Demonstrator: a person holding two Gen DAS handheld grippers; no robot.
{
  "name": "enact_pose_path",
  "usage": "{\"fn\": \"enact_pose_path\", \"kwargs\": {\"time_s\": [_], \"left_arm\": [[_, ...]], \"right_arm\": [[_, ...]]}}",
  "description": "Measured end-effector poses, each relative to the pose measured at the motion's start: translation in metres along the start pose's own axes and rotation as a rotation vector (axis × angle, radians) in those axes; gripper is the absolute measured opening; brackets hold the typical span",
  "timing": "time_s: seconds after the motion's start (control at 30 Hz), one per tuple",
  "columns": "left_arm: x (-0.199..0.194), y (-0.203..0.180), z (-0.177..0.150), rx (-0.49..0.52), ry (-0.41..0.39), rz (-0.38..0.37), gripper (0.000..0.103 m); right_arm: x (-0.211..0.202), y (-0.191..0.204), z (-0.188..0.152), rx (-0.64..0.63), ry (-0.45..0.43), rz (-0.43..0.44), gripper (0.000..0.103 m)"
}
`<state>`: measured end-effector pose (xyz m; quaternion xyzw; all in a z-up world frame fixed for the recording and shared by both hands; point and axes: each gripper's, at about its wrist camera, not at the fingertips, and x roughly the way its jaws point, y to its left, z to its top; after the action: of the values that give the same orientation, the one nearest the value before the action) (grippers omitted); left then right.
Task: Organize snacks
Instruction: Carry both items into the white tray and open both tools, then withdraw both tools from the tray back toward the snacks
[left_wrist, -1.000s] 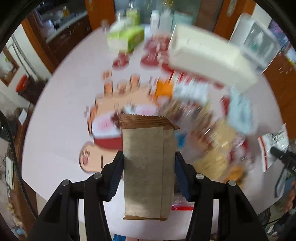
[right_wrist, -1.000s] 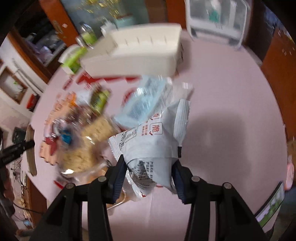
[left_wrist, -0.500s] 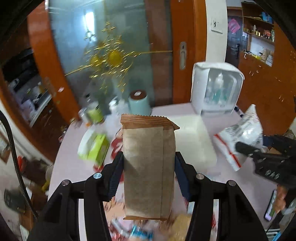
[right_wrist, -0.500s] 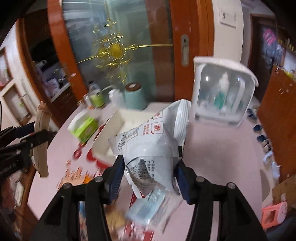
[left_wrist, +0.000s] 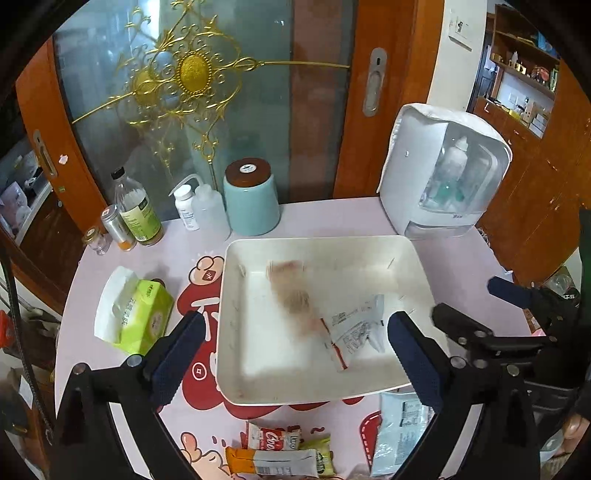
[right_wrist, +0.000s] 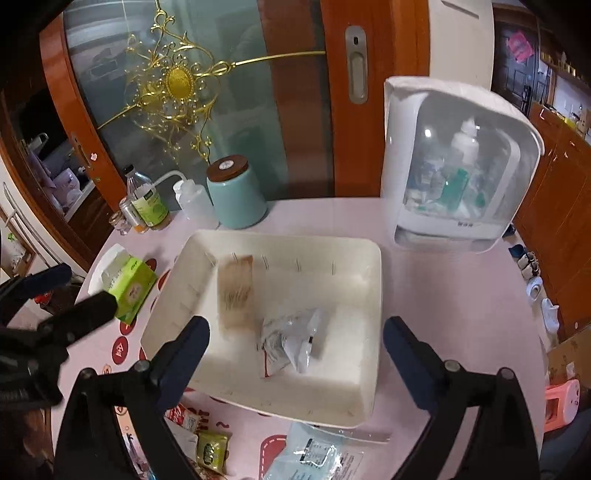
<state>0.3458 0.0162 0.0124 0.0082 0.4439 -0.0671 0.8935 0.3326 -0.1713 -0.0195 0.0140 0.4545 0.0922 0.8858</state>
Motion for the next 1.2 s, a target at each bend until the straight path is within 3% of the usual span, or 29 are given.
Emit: {"fn": "enact_pose_path", "kwargs": {"time_s": [0.2, 0.5, 0.7, 1.2], "left_arm": [[-0.013, 0.011, -0.022, 0.01, -0.018, 0.014, 0.099], [-0.071, 0.002, -0.051, 0.033, -0.108, 0.029, 0.099], [-0.108, -0.008, -0.07, 0.017, -0.105, 0.024, 0.099], [-0.176, -0.024, -0.144, -0.047, -0.111, 0.122, 0.099]], "right_arm": [[-0.013, -0.002, -0.017, -0.004, -0.022, 0.018, 0.096], [-0.078, 0.006, -0.034, -0.037, -0.103, 0.057, 0.098], [-0.118, 0.015, -0.051, -0.086, -0.105, 0.078, 0.099], [-0.182, 0.024, -0.123, -0.18, -0.085, 0.183, 0.099]]}}
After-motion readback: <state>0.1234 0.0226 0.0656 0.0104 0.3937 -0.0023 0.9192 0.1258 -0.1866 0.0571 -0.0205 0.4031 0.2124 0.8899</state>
